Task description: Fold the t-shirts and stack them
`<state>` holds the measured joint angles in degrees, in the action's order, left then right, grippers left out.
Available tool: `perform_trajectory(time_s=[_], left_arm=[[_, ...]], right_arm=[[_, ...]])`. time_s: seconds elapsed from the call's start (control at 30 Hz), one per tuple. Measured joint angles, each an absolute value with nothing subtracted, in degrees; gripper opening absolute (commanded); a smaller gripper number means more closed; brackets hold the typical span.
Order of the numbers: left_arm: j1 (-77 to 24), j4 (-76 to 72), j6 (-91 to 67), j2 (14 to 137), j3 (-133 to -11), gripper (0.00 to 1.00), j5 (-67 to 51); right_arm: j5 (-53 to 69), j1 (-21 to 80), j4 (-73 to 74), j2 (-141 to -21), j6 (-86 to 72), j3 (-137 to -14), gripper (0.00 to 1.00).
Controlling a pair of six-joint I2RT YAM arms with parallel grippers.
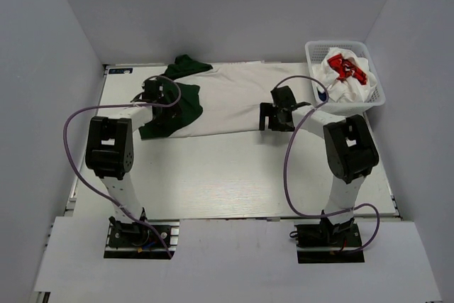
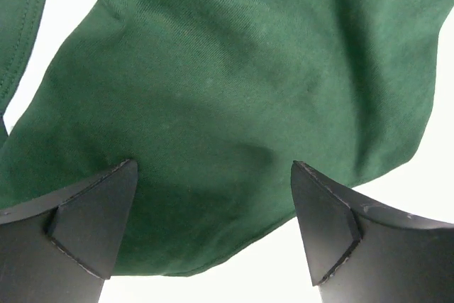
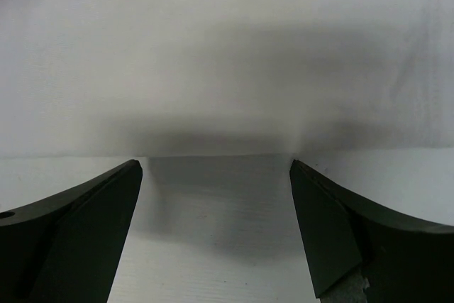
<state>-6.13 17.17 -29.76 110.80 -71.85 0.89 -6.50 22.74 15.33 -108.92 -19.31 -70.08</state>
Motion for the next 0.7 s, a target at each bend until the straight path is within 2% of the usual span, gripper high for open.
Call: perform_trajectory(time_s=[0.23,0.43,0.57,0.7], left_arm=[[-6.79,20.58,-35.75,95.96,-54.39,1.0,1.15],[-6.98,31.14,-41.04,72.97,-36.34,1.0,-2.7],[-7.22,43.75,-42.68,64.36,-39.27,1.0,-1.54],[-7.18,47.2,-42.92,62.81,-51.94,1.0,2.02]], right_arm=[[-7.75,25.43,10.37,-97.27,-19.4,-54.24,0.9],[-6.31,30.61,10.44,-84.12,-21.89,-41.12,0.9],[-5.63,34.76,15.25,-77.17,-23.42,-38.33,0.9],[-6.5,35.75,16.97,-72.27,-23.11,-41.1,0.9]])
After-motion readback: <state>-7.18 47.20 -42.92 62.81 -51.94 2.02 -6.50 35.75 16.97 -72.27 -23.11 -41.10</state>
